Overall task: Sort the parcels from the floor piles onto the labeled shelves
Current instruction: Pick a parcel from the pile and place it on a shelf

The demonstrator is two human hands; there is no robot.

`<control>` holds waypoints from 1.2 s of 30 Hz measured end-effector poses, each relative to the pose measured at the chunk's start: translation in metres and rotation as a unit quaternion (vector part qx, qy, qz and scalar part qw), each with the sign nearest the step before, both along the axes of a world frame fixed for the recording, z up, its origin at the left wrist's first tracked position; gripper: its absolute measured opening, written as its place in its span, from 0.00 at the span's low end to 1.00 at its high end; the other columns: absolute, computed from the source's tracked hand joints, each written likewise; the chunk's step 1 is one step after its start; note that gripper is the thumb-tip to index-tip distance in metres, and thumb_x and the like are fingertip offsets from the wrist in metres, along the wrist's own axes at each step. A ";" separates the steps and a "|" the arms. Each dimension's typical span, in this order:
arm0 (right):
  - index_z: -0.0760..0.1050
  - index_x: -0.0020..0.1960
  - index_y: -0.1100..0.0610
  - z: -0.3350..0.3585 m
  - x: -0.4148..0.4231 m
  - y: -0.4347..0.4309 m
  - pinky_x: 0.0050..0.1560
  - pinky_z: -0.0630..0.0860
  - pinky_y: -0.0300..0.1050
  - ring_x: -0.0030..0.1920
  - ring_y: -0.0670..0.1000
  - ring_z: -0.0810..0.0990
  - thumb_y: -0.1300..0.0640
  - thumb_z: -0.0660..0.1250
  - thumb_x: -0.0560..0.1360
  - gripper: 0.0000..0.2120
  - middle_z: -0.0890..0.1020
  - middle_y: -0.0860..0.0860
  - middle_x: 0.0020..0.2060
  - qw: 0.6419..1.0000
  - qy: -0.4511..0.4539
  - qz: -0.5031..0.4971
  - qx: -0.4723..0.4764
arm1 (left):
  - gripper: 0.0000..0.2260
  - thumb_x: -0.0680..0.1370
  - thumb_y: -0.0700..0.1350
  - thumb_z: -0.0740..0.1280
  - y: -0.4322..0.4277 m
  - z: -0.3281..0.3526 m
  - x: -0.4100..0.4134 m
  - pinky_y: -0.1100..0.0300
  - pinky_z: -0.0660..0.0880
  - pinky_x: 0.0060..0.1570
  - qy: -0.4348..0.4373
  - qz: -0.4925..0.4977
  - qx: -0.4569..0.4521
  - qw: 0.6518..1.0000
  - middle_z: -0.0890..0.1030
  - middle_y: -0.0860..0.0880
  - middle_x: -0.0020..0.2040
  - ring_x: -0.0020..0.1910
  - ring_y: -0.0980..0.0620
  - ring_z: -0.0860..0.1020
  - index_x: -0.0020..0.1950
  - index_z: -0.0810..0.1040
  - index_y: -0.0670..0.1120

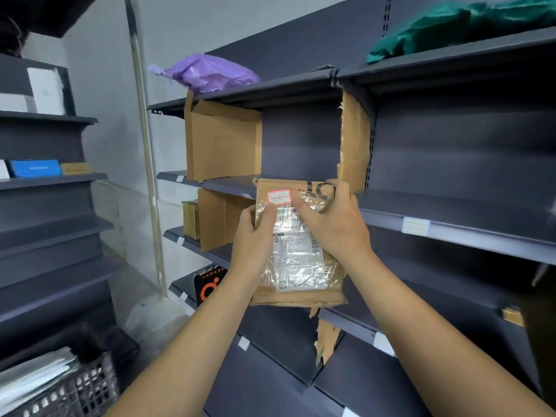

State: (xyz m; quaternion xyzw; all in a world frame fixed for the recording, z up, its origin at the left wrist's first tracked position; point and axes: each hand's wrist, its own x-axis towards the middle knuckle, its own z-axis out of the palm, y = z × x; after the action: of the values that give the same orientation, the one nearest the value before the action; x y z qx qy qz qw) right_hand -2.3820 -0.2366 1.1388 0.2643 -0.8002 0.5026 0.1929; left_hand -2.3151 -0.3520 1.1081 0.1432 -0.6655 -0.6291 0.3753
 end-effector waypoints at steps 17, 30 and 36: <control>0.58 0.68 0.51 0.046 -0.061 -0.187 0.56 0.73 0.51 0.52 0.51 0.76 0.38 0.71 0.71 0.35 0.71 0.51 0.61 0.993 0.003 -0.107 -0.047 | 0.14 0.76 0.52 0.67 -0.227 0.027 -0.074 0.43 0.78 0.58 -0.010 -0.205 -0.015 0.979 0.85 0.53 0.54 0.53 0.50 0.83 0.61 0.77 0.55; 0.76 0.60 0.49 0.072 -0.113 -0.258 0.53 0.78 0.43 0.50 0.45 0.83 0.43 0.64 0.78 0.15 0.84 0.44 0.50 0.997 -0.049 -0.026 -0.051 | 0.14 0.80 0.55 0.64 -0.340 0.086 -0.143 0.49 0.77 0.61 0.049 -0.283 0.019 0.958 0.86 0.49 0.51 0.52 0.49 0.84 0.56 0.82 0.48; 0.80 0.48 0.53 0.083 -0.146 -0.265 0.53 0.76 0.43 0.47 0.47 0.83 0.37 0.61 0.77 0.21 0.85 0.48 0.47 0.994 -0.079 -0.054 -0.059 | 0.25 0.72 0.46 0.74 -0.361 0.073 -0.181 0.58 0.74 0.62 0.076 -0.435 -0.070 0.894 0.81 0.52 0.63 0.63 0.53 0.78 0.68 0.71 0.52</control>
State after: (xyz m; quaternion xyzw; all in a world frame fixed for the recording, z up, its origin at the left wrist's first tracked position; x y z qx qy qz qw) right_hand -2.5285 -0.5013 1.2221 0.1687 -0.7950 0.5570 0.1710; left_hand -2.4960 -0.7128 1.1809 -0.2358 -0.6726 -0.6906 0.1225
